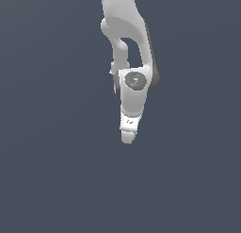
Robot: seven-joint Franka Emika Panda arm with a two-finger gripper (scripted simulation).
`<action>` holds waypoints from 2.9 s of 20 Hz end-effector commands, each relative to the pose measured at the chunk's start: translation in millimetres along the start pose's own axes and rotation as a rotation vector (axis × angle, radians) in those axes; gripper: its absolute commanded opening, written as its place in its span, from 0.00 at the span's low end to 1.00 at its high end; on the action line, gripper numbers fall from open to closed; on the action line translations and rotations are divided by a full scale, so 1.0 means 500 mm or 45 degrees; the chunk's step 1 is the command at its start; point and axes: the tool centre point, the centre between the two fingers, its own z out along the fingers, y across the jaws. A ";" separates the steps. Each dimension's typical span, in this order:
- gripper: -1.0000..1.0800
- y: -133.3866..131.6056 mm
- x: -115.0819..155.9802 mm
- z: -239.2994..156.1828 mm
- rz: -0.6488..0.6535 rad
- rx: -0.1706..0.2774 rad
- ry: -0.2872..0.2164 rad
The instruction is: Pick up the object and move it to a goal position.
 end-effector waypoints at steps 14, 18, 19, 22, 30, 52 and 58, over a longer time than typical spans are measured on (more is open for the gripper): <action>0.96 -0.001 0.016 0.009 -0.137 -0.011 0.008; 0.96 -0.002 0.017 0.038 -0.139 -0.012 0.008; 0.96 -0.002 0.017 0.049 -0.140 -0.012 0.008; 0.96 -0.002 0.017 0.080 -0.142 -0.012 0.008; 0.00 0.000 0.017 0.102 -0.143 -0.012 0.008; 0.00 -0.032 -0.077 0.097 -0.142 -0.013 0.008; 0.00 -0.070 -0.193 0.092 -0.142 -0.013 0.008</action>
